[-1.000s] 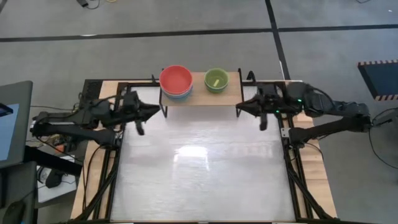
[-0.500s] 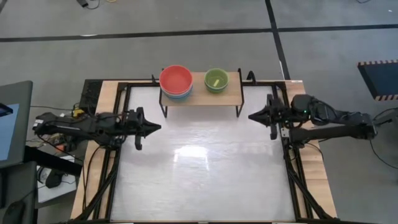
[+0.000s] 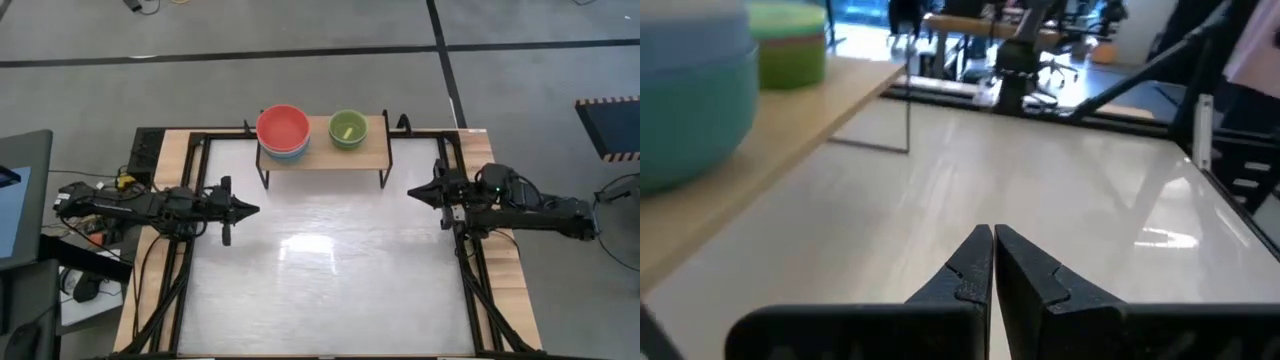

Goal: Place and stack bowls onto a shelf
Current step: Return to Home Position

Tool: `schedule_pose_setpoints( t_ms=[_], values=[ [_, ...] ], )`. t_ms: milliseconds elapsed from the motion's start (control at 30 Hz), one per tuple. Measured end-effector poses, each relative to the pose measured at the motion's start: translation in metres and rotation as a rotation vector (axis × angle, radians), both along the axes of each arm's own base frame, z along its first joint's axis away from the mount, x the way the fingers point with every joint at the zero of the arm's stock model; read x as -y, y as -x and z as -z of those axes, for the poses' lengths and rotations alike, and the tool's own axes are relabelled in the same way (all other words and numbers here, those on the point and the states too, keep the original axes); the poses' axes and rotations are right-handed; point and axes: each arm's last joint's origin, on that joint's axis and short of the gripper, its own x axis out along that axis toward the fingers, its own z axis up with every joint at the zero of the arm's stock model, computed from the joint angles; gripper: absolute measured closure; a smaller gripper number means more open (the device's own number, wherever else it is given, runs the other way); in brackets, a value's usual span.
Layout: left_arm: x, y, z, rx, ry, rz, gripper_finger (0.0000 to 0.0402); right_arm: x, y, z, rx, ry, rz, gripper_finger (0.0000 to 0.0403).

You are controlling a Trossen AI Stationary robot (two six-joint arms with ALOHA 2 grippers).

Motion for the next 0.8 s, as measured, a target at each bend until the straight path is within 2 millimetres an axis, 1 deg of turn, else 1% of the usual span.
schedule_pose_setpoints(
  t_ms=[133,300,500,800],
  values=[
    [0.001,0.001,-0.006,0.049,-0.072,0.029,0.0402,-0.002,0.01,0.005,0.045,0.01,-0.007,0.0384],
    [0.0,0.011,-0.011,0.08,-0.17,0.034,0.0401,-0.004,0.021,0.015,0.097,0.036,-0.007,0.0384],
    [-0.002,0.024,-0.014,0.129,-0.197,0.024,0.0401,-0.005,0.027,0.031,0.124,0.055,-0.004,0.0384],
    [-0.002,0.026,0.014,0.201,-0.149,0.009,0.0401,-0.005,0.025,0.043,0.121,0.047,-0.007,0.0384]
  ],
)
